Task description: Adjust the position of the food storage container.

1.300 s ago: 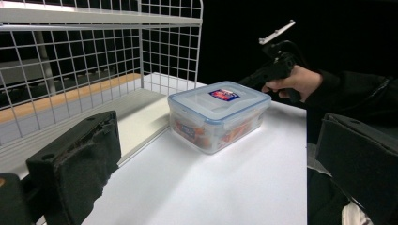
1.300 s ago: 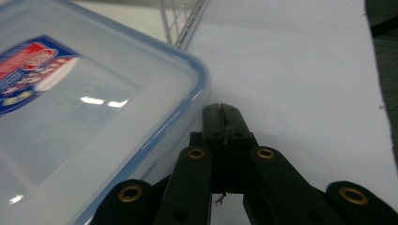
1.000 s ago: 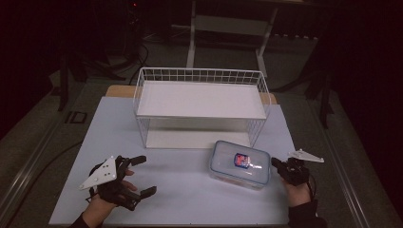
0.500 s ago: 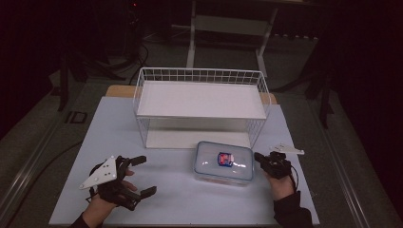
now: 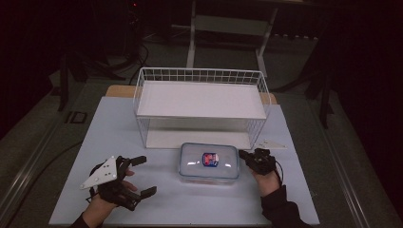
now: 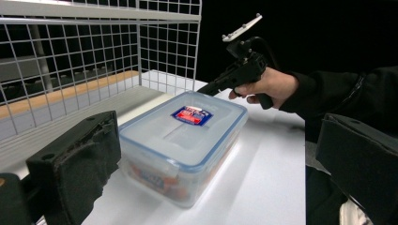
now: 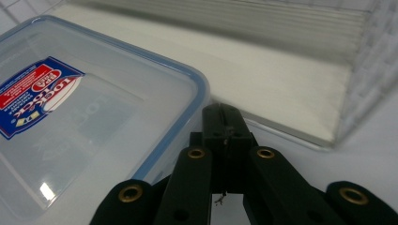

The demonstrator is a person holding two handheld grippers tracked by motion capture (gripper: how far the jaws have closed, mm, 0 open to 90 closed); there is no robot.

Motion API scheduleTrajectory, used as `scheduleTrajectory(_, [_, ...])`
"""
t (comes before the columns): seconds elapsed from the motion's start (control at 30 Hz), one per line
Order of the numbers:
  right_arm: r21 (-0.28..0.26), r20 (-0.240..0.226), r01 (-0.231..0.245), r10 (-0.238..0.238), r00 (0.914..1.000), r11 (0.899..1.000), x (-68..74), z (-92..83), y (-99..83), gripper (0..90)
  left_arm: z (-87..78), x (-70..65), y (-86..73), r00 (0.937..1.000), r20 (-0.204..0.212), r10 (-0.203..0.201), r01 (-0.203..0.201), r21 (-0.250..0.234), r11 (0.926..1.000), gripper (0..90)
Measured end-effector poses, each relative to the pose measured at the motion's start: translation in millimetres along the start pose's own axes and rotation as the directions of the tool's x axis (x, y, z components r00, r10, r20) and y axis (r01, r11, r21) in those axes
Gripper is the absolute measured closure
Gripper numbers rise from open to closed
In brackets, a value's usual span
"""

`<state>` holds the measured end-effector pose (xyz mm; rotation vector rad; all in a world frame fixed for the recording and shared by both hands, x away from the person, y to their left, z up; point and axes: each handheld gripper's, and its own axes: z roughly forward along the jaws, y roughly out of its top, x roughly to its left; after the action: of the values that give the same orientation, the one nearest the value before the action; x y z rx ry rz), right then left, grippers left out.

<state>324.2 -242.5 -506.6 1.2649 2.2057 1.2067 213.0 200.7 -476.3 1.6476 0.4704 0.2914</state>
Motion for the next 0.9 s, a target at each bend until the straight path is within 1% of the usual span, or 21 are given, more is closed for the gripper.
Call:
scheduleTrajectory(0.1, [-0.004, -0.002, 0.022, -0.022, 0.9998, 1.000, 3.1, 1.5, 1.4, 90.0, -0.5, 0.1, -0.4, 1.0000, -0.002, -0.001, 0.001, 0.000, 1.0000, 0.3])
scheduleTrajectory(0.17, [-0.014, 0.008, 0.019, -0.019, 0.9998, 1.000, 3.2, -2.1, 2.0, 90.0, -0.9, 0.6, -0.6, 1.0000, -0.003, -0.001, 0.001, 0.002, 1.0000, 0.3])
scheduleTrajectory(0.23, [-0.023, 0.015, 0.006, -0.006, 0.9999, 1.000, 2.6, -8.1, 1.3, 90.0, -1.4, 0.9, -0.5, 1.0000, -0.006, -0.003, 0.003, -0.001, 1.0000, 0.3])
scheduleTrajectory(0.3, [-0.026, 0.008, 0.007, -0.007, 0.9999, 1.000, 3.5, -13.3, -0.8, 90.0, -1.5, 0.9, -0.3, 1.0000, -0.006, -0.004, 0.004, -0.003, 1.0000, 0.3])
scheduleTrajectory(0.37, [-0.020, 0.012, 0.019, -0.019, 0.9998, 1.000, 6.2, -16.5, -4.5, 90.0, -1.1, 0.3, -0.2, 1.0000, -0.005, -0.002, 0.002, -0.001, 1.0000, 0.3])
scheduleTrajectory(0.43, [-0.009, 0.008, 0.015, -0.015, 0.9999, 1.000, 8.4, -17.0, -7.5, 90.0, -0.7, -0.2, -0.2, 1.0000, -0.004, 0.002, -0.002, 0.004, 1.0000, 0.3])
scheduleTrajectory(0.5, [-0.001, -0.007, 0.014, -0.014, 0.9999, 1.000, 10.9, -14.5, -8.6, 90.0, -0.5, -0.4, -0.2, 1.0000, -0.004, 0.003, -0.003, 0.004, 1.0000, 0.3])
scheduleTrajectory(0.57, [0.000, -0.001, 0.021, -0.021, 0.9998, 1.000, 14.5, -11.3, -8.0, 90.0, -0.5, -0.4, -0.3, 1.0000, -0.006, 0.000, 0.000, 0.004, 1.0000, 0.3])
scheduleTrajectory(0.6, [-0.003, -0.007, 0.019, -0.019, 0.9998, 1.000, 15.2, -9.4, -7.0, 90.0, -0.6, -0.3, -0.5, 1.0000, -0.006, -0.001, 0.001, 0.004, 1.0000, 0.3])
scheduleTrajectory(0.67, [-0.003, -0.012, 0.021, -0.021, 0.9997, 1.000, 17.2, -6.4, -5.4, 90.0, -0.4, 0.5, -0.7, 0.9998, -0.018, -0.004, 0.004, 0.015, 0.9999, 0.3])
scheduleTrajectory(0.7, [-0.004, -0.010, 0.030, -0.030, 0.9995, 1.000, 18.5, -4.7, -4.2, 90.0, -0.4, 1.3, -1.1, 0.9998, -0.018, -0.010, 0.010, 0.013, 0.9999, 0.3])
scheduleTrajectory(0.83, [0.001, -0.019, 0.033, -0.033, 0.9993, 0.999, 24.4, 1.2, -0.6, 90.0, -0.8, 3.4, -2.2, 0.9989, -0.041, -0.024, 0.025, 0.025, 0.9994, 0.3])
scheduleTrajectory(0.9, [0.001, -0.025, 0.037, -0.037, 0.9990, 0.999, 27.4, 3.1, 0.2, 90.0, -1.2, 3.9, -2.3, 0.9986, -0.047, -0.022, 0.024, 0.028, 0.9993, 0.3])
